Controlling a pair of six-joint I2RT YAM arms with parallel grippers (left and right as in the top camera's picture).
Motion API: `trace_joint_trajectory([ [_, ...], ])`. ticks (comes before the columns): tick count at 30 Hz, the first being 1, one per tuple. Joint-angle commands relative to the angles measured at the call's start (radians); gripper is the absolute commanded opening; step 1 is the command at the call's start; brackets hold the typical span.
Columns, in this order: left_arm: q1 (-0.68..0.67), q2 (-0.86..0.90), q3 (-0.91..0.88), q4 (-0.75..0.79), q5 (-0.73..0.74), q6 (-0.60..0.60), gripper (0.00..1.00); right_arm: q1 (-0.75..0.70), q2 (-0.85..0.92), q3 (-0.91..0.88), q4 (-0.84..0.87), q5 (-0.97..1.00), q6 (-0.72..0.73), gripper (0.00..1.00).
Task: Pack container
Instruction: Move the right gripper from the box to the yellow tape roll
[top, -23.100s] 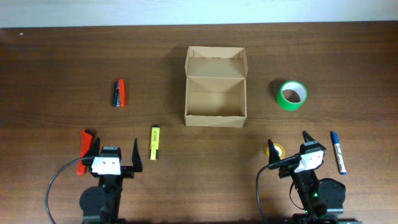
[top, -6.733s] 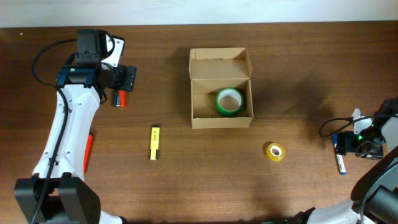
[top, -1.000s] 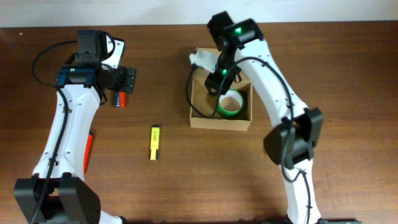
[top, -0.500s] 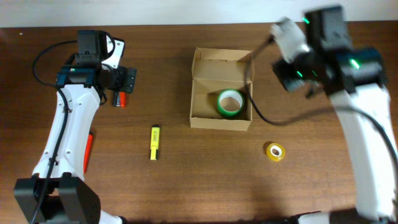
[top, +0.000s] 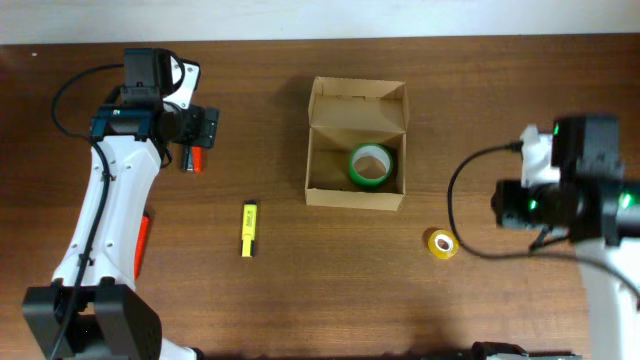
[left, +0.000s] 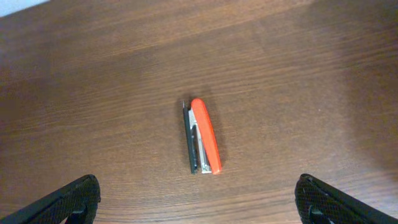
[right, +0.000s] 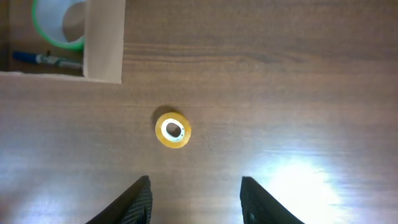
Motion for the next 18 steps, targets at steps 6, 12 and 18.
trace_joint_trajectory([
  [6,0.0,0.009,0.016,0.016,0.001,0.016,1.0,-0.005,-0.09,-0.367,0.172,-0.051,0.154,0.48],
  [12,0.0,0.009,0.016,0.015,0.001,0.016,1.0,-0.005,-0.023,-0.488,0.312,-0.096,0.214,0.5],
  [18,0.0,0.009,0.016,0.015,0.001,0.016,1.0,-0.006,0.116,-0.512,0.439,-0.096,0.225,0.5],
])
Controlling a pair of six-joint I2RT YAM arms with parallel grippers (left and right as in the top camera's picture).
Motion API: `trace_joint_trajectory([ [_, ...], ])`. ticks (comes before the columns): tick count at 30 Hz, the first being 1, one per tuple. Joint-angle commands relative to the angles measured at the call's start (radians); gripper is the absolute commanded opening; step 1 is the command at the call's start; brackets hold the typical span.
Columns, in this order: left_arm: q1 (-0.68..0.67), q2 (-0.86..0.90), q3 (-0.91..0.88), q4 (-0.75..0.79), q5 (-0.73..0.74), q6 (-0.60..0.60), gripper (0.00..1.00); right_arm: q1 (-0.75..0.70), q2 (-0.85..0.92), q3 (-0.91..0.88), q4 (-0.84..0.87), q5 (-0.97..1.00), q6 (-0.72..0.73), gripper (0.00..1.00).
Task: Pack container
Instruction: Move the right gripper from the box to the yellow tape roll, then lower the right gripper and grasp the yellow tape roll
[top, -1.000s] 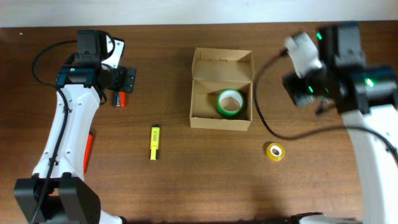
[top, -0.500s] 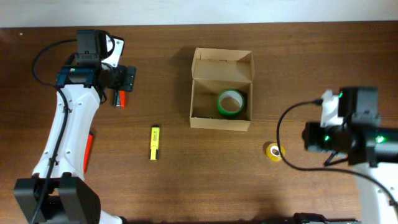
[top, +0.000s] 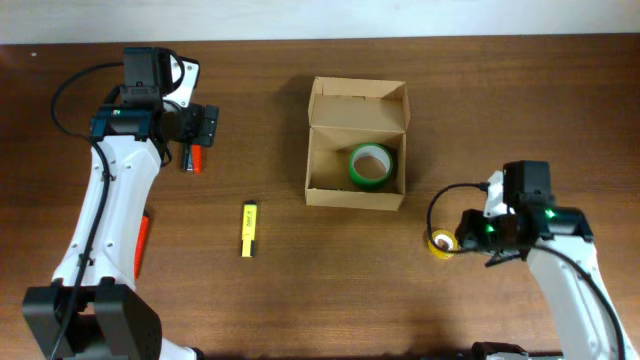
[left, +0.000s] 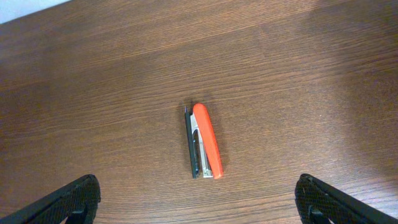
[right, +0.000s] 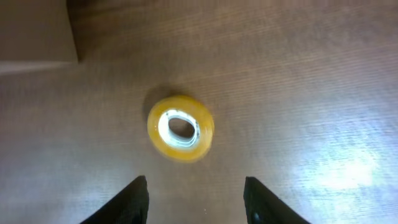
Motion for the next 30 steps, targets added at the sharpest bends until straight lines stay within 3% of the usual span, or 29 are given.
trace_joint_trajectory([
  [1,0.0,0.009,0.016,0.002,0.003,0.016,1.0,-0.006,0.09,-0.014,0.051,-0.016,0.023,0.5],
  [9,0.0,0.009,0.016,0.002,0.003,0.016,1.0,-0.006,0.304,-0.014,0.131,-0.031,0.023,0.5],
  [30,0.0,0.009,0.016,0.0,0.002,0.016,1.0,-0.006,0.307,-0.045,0.173,-0.029,0.023,0.5],
])
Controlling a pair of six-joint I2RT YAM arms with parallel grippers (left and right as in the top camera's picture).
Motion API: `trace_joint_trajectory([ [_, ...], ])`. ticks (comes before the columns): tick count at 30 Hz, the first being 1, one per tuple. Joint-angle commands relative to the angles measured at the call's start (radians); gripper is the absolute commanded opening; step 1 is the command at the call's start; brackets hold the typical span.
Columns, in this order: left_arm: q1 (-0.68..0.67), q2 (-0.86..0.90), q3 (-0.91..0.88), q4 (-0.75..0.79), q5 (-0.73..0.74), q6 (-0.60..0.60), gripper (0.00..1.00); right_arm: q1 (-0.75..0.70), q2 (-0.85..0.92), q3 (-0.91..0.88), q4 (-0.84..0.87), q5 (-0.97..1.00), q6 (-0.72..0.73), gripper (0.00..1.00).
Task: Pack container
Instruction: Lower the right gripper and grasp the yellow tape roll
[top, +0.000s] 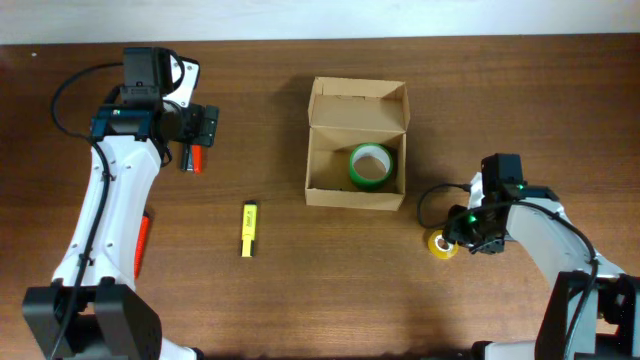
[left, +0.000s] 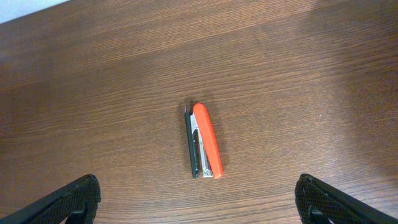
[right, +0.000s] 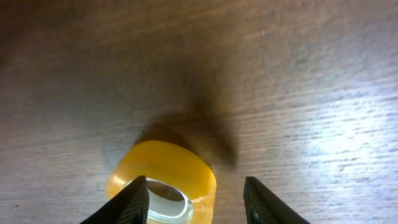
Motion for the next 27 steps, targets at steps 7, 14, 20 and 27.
trace_joint_trajectory([
  [7,0.0,0.009,0.016,0.0,0.002,0.016,1.0,-0.005,-0.001,-0.016,0.002,0.004,0.001,0.5],
  [14,0.0,0.009,0.016,0.0,0.002,0.016,1.0,-0.006,-0.001,-0.017,0.004,0.03,0.001,0.5],
  [20,0.0,0.009,0.016,0.0,0.002,0.016,1.0,-0.005,-0.002,-0.035,-0.003,0.029,0.001,0.48],
  [27,0.0,0.009,0.016,0.0,0.002,0.016,1.0,-0.005,-0.002,-0.071,0.01,0.029,0.001,0.48],
])
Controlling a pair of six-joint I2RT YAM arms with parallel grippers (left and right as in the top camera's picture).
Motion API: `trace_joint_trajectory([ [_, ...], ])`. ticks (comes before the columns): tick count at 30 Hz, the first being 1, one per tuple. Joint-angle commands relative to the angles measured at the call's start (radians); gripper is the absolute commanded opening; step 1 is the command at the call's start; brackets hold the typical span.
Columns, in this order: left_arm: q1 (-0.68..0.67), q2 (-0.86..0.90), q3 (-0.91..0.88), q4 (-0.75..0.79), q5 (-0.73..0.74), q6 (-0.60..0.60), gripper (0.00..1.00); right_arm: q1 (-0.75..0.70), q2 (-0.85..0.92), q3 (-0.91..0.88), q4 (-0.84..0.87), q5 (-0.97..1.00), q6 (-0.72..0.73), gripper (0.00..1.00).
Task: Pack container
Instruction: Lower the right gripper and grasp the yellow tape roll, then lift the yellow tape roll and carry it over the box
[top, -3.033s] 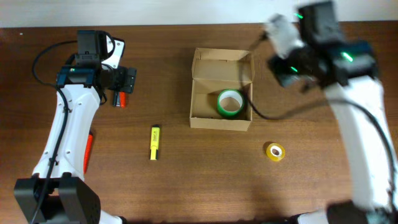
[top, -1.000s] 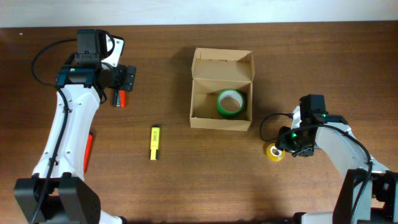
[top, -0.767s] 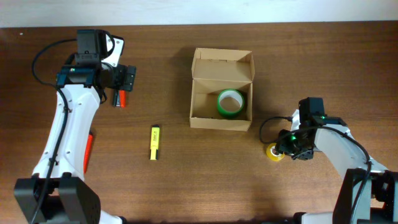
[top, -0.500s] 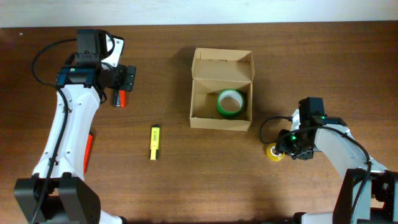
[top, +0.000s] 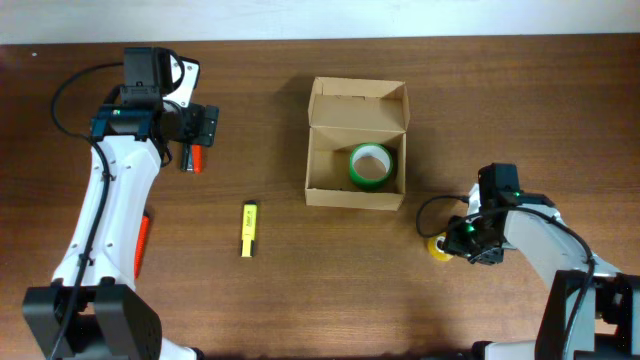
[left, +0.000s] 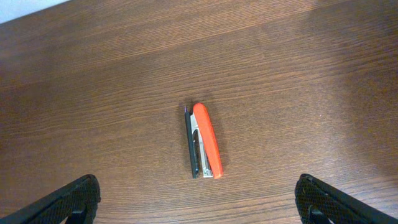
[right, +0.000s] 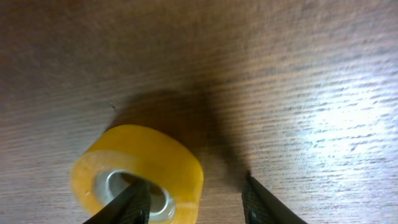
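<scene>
An open cardboard box (top: 357, 190) stands mid-table with a green tape roll (top: 371, 165) inside. To its lower right a yellow tape roll (right: 149, 171) lies on the table. My right gripper (right: 194, 202) is low over it and open. Its left finger (right: 132, 198) reaches into the roll's core and the right finger (right: 260, 199) stands outside the wall. In the overhead view the right gripper (top: 462, 240) partly covers the yellow roll (top: 437, 247). At the far left my left gripper (left: 198, 205) hangs open above an orange stapler (left: 204, 149).
A yellow highlighter (top: 249, 229) lies left of the box. An orange object (top: 143, 240) shows partly under the left arm. The box's flap (top: 358, 103) stands open on its far side. The table's far edge (top: 320, 40) runs along the top.
My right gripper has come lower and a little left over the yellow roll; its left finger now sits in the roll's core. The left arm and stapler have not moved.
My right gripper was first high at the right edge, well clear of the yellow roll. Then it stood closer above the roll, then low just behind it, and now it straddles the roll's wall. The left gripper stayed open above the stapler throughout.
</scene>
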Motion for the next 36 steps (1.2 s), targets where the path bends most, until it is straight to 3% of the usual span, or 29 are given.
trace_joint_trajectory([
  [1,0.0,0.009,0.016,0.0,0.002,0.016,1.0,-0.005,-0.002,-0.021,0.011,0.013,0.002,0.48],
  [6,0.0,0.009,0.016,0.0,0.002,0.016,1.0,-0.005,-0.002,-0.03,0.031,0.013,0.002,0.43],
  [10,0.0,0.009,0.016,0.0,0.002,0.016,1.0,-0.006,-0.002,-0.03,0.042,0.013,0.025,0.09],
  [12,0.0,0.009,0.016,0.0,0.002,0.016,1.0,-0.006,-0.002,-0.03,0.051,0.013,0.039,0.04],
  [23,0.0,0.009,0.016,0.0,0.002,0.016,1.0,-0.005,-0.005,0.069,0.016,0.006,0.037,0.04],
  [36,0.0,0.009,0.016,0.0,0.002,0.016,1.0,-0.005,-0.006,0.634,-0.275,0.023,-0.076,0.04],
])
